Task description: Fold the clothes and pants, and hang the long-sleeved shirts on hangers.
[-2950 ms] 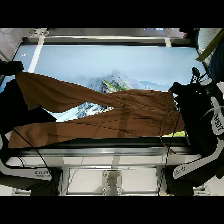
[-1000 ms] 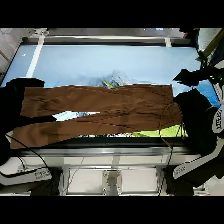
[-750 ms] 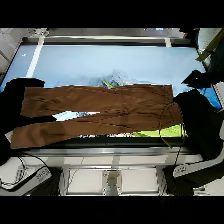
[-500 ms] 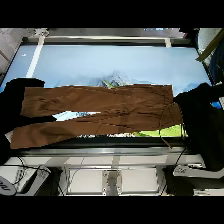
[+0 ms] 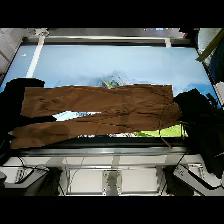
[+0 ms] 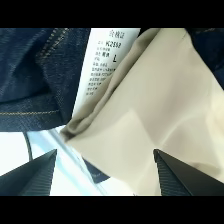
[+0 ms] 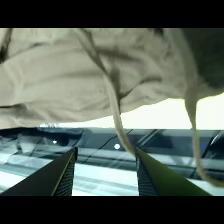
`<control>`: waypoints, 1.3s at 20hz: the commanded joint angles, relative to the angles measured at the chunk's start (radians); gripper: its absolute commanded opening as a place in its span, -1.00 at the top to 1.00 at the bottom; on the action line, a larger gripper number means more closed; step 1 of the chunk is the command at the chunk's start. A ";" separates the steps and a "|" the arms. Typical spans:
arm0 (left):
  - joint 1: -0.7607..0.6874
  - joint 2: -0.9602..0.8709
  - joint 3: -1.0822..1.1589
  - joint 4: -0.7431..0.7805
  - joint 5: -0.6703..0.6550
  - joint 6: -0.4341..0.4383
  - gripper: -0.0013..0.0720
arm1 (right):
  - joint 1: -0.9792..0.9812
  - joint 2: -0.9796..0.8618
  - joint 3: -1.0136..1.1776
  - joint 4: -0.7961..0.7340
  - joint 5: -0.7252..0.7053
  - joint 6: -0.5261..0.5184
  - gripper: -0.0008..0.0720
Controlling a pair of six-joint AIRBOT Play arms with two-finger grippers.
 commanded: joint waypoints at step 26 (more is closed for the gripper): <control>-0.325 -0.296 0.373 -0.037 0.006 0.133 -0.62 | -0.003 0.066 -0.049 0.050 0.019 0.053 -0.14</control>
